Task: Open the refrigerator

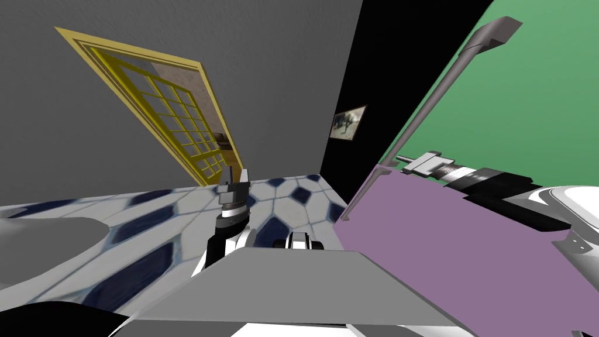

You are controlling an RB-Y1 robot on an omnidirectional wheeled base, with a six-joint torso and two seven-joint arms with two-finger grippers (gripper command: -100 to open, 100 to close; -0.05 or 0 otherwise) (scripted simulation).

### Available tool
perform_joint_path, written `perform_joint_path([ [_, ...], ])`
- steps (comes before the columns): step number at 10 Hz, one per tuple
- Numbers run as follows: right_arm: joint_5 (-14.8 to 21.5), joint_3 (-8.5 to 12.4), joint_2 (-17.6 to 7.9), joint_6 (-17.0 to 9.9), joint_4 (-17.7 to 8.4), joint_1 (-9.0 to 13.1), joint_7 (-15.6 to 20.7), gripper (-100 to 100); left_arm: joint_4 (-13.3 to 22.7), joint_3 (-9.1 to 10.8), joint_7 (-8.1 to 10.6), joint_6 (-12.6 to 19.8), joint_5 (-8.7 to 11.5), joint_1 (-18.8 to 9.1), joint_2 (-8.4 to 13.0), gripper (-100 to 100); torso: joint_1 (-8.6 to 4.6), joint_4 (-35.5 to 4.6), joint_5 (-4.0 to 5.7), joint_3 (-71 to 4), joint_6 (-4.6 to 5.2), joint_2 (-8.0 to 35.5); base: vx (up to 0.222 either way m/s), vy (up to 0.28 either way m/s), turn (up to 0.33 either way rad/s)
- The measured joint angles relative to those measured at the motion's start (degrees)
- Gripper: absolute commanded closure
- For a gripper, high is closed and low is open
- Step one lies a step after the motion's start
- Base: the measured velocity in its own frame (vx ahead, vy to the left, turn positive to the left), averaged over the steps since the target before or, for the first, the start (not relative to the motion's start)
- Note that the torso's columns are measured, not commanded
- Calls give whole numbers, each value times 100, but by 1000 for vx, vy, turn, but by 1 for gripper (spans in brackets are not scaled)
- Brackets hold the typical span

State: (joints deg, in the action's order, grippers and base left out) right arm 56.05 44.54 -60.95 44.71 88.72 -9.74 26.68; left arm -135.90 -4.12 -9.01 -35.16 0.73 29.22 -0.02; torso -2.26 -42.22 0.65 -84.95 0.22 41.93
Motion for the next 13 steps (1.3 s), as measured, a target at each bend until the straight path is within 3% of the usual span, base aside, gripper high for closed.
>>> perform_joint_path([
  [10,347,-641,523,-1250,2032,-146,-810,100,0,0,0,0,0,0,0,0,-11,14,51,24,16,4,5,-73,-62],
  [11,347,-641,506,-1271,2091,-131,-823,-100,0,-1,0,0,0,-1,-1,0,20,19,45,23,8,-2,23,58,-51],
  [13,535,-597,402,-1224,2215,-207,-759,-100,0,-1,0,0,0,0,-1,0,75,7,4,22,10,5,54,47,-77],
])
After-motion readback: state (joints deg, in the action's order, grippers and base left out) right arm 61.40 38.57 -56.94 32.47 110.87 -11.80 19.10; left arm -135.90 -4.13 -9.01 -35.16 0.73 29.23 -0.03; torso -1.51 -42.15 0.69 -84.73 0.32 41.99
